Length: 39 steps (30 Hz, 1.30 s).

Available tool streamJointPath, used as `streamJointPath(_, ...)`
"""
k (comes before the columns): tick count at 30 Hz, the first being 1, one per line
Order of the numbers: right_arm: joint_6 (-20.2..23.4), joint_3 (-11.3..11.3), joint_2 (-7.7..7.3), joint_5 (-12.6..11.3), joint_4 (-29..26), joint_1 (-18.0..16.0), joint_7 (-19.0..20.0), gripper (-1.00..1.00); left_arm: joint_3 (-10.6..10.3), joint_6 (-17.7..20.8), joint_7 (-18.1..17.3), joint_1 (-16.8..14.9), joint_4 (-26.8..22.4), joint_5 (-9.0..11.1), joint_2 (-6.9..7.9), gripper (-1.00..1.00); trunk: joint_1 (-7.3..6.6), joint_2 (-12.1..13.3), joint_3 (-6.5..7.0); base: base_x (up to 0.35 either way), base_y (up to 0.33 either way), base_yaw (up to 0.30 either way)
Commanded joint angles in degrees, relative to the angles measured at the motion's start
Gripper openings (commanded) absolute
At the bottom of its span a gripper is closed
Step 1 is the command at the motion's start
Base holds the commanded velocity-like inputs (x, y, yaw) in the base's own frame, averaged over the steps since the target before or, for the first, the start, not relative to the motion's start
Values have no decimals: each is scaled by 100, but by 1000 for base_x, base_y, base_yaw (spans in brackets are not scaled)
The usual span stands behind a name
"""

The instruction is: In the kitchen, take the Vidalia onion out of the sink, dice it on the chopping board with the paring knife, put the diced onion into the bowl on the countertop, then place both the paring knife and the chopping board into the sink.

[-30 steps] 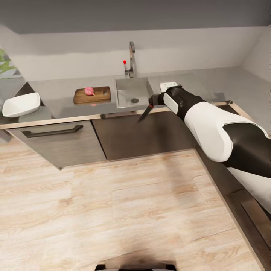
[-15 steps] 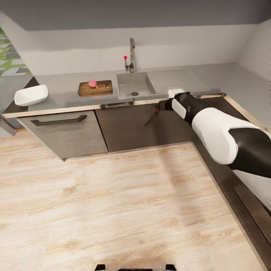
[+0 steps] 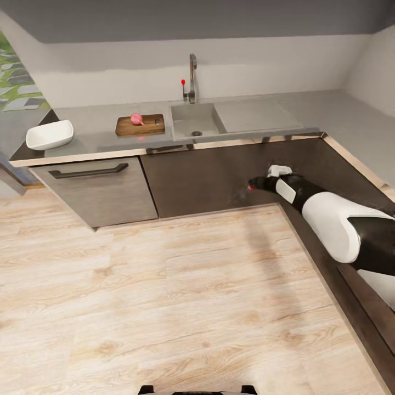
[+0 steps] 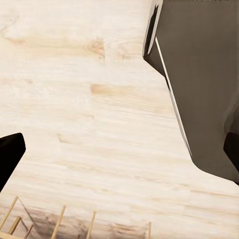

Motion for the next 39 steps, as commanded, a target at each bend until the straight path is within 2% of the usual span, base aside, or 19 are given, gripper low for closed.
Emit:
streamJointPath(1,-94,-2,-36,-74,-12,167,11,-100,-22,-18,9,-2,3,33,-2,100,3,-9,-6,-2,0,0)
streamJointPath(3,-328,-2,-70,-143,-13,452,2,-100,-21,-18,9,-2,0,34,-7,100,3,-9,-6,-1,0,0)
streamJointPath(5,-605,3,-77,-317,-9,681,-9,-100,-22,-18,9,-2,0,34,-10,100,3,-9,-6,0,0,0)
streamJointPath(8,-932,6,38,-436,1,1006,-31,-100,-41,-20,9,-2,3,24,-10,100,3,-9,-6,0,0,0)
streamJointPath(11,-1299,7,138,-450,2,1393,-59,-100,-34,-106,9,-2,3,19,7,100,3,-9,-6,0,0,0)
streamJointPath(16,-1855,7,179,-454,4,1898,-88,-100,-24,-482,32,-2,0,22,8,100,3,-9,-6,0,0,0)
streamJointPath(21,-2622,9,260,-446,4,2835,-87,-100,-13,-602,63,-2,-235,32,3,100,3,-9,-6,0,0,0)
streamJointPath(22,-2908,13,291,-437,4,3203,-86,-100,-12,-603,67,-2,-433,35,6,100,3,-9,-6,0,0,0)
streamJointPath(24,-3185,15,287,-421,4,3632,-72,-100,-12,-611,69,-2,-565,37,2,100,3,-9,-6,0,0,0)
streamJointPath(25,-3246,15,285,-419,4,3713,-68,-100,-14,-613,68,-2,-578,36,-1,100,3,-9,-6,0,0,0)
streamJointPath(27,-3583,15,277,-416,4,4083,-52,-100,-21,-623,64,-2,-613,35,-11,100,3,-9,-6,0,0,0)
streamJointPath(33,-3868,16,275,-419,11,4499,-75,-100,-21,-633,62,-2,-629,35,5,100,3,-9,-6,0,0,0)
streamJointPath(39,-3901,16,259,-419,13,4690,-75,-100,-28,-633,62,-2,-624,35,8,100,3,-9,-4,0,0,0)
